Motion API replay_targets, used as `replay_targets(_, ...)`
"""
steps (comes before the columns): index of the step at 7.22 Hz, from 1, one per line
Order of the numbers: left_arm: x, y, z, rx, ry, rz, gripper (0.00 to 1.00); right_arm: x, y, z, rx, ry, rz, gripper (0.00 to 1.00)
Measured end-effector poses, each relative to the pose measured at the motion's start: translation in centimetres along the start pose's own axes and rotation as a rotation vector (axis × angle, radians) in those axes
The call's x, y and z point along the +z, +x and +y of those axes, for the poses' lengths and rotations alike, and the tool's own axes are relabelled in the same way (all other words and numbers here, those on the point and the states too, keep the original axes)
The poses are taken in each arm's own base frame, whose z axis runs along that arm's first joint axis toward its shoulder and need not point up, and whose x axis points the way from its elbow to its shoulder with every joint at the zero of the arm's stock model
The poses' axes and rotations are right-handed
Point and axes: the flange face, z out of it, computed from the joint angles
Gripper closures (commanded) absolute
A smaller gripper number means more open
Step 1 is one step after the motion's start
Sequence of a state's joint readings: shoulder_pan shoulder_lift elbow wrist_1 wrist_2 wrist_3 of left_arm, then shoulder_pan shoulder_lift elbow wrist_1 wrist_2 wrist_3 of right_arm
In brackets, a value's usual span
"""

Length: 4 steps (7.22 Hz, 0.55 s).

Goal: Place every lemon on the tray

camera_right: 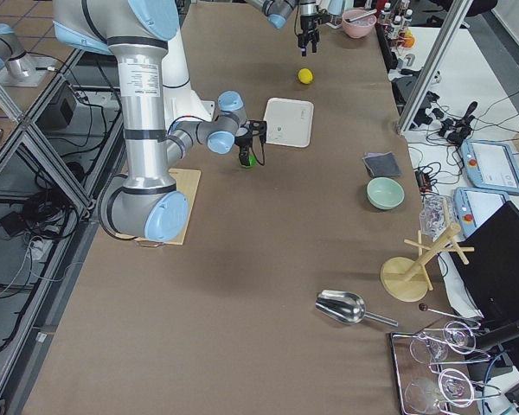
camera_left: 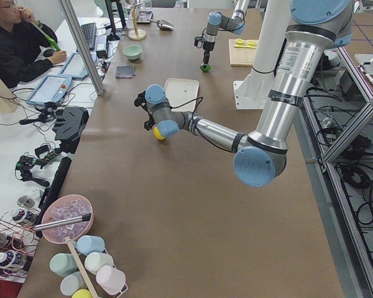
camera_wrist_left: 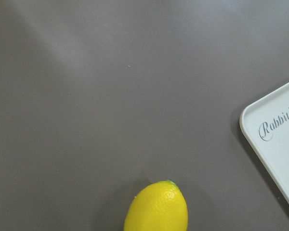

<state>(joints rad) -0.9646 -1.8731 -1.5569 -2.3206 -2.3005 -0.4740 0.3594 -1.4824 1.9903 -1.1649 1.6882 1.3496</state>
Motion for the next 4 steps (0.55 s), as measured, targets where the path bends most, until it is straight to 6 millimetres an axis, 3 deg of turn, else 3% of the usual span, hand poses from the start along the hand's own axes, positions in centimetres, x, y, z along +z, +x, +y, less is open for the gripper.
replay_targets(1, 0.9, 0.3, 0.3, 0.009, -0.006, -0.002, 0.02, 0.5, 0.2, 0.0, 0.001, -0.002, 0.01, 0.96)
replay_targets(4, 2.9, -0.5, 0.1, 0.029, 0.009, -0.017, 0.03, 1.3, 0.4, -0.2, 0.004, -0.003, 0.017, 1.0)
